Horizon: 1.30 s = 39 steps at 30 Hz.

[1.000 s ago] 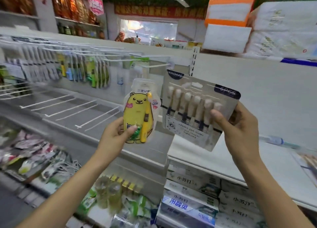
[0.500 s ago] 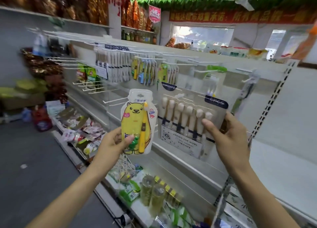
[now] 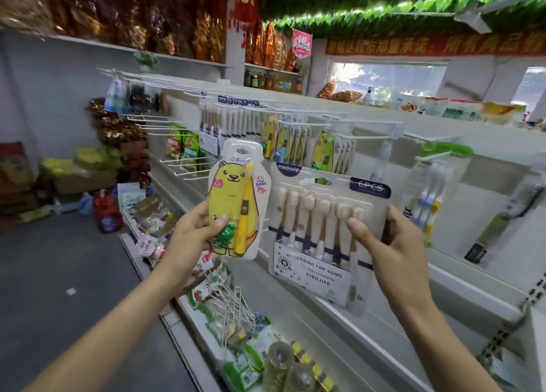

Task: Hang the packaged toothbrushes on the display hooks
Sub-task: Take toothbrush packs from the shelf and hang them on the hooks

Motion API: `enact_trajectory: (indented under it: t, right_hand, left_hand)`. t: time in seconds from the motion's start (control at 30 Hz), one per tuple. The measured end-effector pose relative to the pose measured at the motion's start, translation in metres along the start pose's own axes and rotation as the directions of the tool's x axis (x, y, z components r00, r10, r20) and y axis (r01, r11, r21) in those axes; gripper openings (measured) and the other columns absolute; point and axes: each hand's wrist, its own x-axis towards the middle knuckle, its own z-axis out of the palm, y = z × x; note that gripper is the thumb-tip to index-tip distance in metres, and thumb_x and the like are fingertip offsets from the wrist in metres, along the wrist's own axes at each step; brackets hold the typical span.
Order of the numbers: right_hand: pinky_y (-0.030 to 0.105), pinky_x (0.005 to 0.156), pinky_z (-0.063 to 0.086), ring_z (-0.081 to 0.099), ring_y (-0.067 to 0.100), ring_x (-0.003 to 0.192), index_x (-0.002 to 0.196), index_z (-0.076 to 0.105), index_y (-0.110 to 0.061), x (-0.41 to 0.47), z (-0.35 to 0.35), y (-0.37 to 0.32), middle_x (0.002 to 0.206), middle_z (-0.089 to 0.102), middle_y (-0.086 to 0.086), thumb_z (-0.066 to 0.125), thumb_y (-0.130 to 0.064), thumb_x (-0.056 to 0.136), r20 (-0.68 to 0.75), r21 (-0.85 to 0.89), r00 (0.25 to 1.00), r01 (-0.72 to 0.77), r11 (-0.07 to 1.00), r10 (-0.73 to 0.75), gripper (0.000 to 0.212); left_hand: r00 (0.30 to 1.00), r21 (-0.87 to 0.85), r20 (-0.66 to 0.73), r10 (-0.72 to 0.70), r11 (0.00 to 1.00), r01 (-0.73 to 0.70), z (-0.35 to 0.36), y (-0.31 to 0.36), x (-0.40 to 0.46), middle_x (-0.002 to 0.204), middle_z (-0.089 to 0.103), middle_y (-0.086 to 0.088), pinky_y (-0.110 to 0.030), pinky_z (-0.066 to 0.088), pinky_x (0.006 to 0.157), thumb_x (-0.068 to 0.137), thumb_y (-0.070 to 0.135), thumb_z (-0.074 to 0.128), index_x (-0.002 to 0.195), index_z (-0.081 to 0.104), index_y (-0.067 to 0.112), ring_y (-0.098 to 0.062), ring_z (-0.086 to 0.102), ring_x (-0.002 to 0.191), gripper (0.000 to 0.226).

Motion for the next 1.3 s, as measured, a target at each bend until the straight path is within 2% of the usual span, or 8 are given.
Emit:
enact_trajectory:
  t: [0.13, 0.23, 0.47, 0.67, 0.83, 0.93, 1.17, 1.3]
  right_hand:
    - [0.030, 0.076, 0.061, 0.073, 0.009, 0.089, 0.100, 0.069, -0.030, 0.022, 0.019, 0.020, 0.097, 0.076, -0.011, 0.070, -0.024, 0.086, 0.007, 0.022, 1.000, 0.009, 1.000, -0.009, 0.015]
    - [0.028, 0.075, 0.060, 0.073, 0.008, 0.090, 0.100, 0.070, -0.032, 0.037, 0.033, 0.030, 0.097, 0.076, -0.013, 0.069, -0.032, 0.082, 0.001, 0.050, 1.000, 0.020, 0.999, -0.021, 0.018]
    - [0.021, 0.074, 0.059, 0.074, 0.008, 0.091, 0.104, 0.070, -0.031, 0.064, 0.058, 0.048, 0.099, 0.077, -0.013, 0.069, -0.031, 0.078, 0.004, 0.106, 0.999, -0.054, 0.993, 0.054, 0.026]
    - [0.027, 0.078, 0.060, 0.074, 0.015, 0.094, 0.108, 0.073, -0.020, 0.080, 0.083, 0.059, 0.103, 0.078, -0.004, 0.071, -0.024, 0.076, -0.077, 0.106, 0.989, -0.116, 0.988, 0.124, 0.032]
    - [0.030, 0.084, 0.059, 0.074, 0.019, 0.096, 0.106, 0.073, -0.015, 0.093, 0.122, 0.062, 0.101, 0.078, 0.001, 0.069, -0.013, 0.075, -0.149, 0.138, 0.978, -0.126, 0.982, 0.146, 0.031]
    - [0.023, 0.078, 0.059, 0.075, 0.019, 0.095, 0.103, 0.074, -0.014, 0.099, 0.153, 0.063, 0.100, 0.078, 0.002, 0.067, -0.010, 0.075, -0.201, 0.130, 0.969, -0.116, 0.985, 0.141, 0.029]
    - [0.018, 0.076, 0.057, 0.073, 0.014, 0.092, 0.098, 0.079, -0.028, 0.099, 0.212, 0.057, 0.101, 0.078, 0.002, 0.065, -0.008, 0.074, -0.306, 0.141, 0.939, -0.116, 0.983, 0.154, 0.034]
    - [0.019, 0.075, 0.057, 0.074, 0.015, 0.092, 0.101, 0.078, -0.023, 0.090, 0.230, 0.047, 0.103, 0.078, 0.004, 0.064, -0.006, 0.074, -0.360, 0.141, 0.915, -0.136, 0.981, 0.179, 0.034]
  left_hand:
    - [0.997, -0.028, -0.075, -0.020, 0.999, 0.018, -0.005, -0.018, 0.038, 0.112, 0.075, -0.006, -0.047, 0.060, 0.080, 0.099, 0.008, 0.053, 0.121, 0.065, 0.020, -0.027, 0.072, 0.099, 0.028]
    - [0.997, 0.006, -0.072, 0.000, 1.000, 0.000, -0.014, -0.024, 0.065, 0.113, 0.075, -0.005, -0.047, 0.058, 0.084, 0.099, 0.013, 0.053, 0.124, 0.064, 0.020, -0.031, 0.071, 0.103, 0.028]
    - [0.998, 0.019, -0.058, 0.004, 1.000, -0.003, -0.032, -0.042, 0.117, 0.113, 0.075, 0.000, -0.051, 0.053, 0.091, 0.101, 0.012, 0.050, 0.118, 0.066, 0.027, -0.025, 0.071, 0.105, 0.027]
    - [0.997, -0.041, 0.024, 0.079, 0.996, -0.078, -0.050, -0.060, 0.167, 0.104, 0.077, 0.007, -0.031, 0.060, 0.082, 0.096, 0.007, 0.051, 0.118, 0.063, 0.022, -0.013, 0.073, 0.095, 0.029]
    - [0.991, -0.103, 0.089, 0.100, 0.991, -0.091, -0.073, -0.071, 0.215, 0.105, 0.077, 0.005, -0.027, 0.059, 0.083, 0.090, 0.011, 0.056, 0.122, 0.061, 0.015, -0.012, 0.072, 0.097, 0.032]
    - [0.982, -0.120, 0.145, 0.122, 0.987, -0.105, -0.089, -0.074, 0.242, 0.107, 0.076, 0.005, -0.027, 0.058, 0.085, 0.095, 0.005, 0.053, 0.124, 0.060, 0.015, -0.012, 0.071, 0.100, 0.031]
    - [0.938, -0.178, 0.305, 0.164, 0.978, -0.113, -0.117, -0.070, 0.290, 0.107, 0.076, 0.008, -0.026, 0.059, 0.081, 0.093, 0.012, 0.056, 0.119, 0.061, 0.025, -0.011, 0.071, 0.101, 0.029]
    - [0.925, -0.215, 0.348, 0.155, 0.973, -0.082, -0.125, -0.073, 0.306, 0.106, 0.076, 0.008, -0.026, 0.059, 0.079, 0.098, 0.005, 0.052, 0.118, 0.061, 0.025, -0.010, 0.072, 0.099, 0.029]
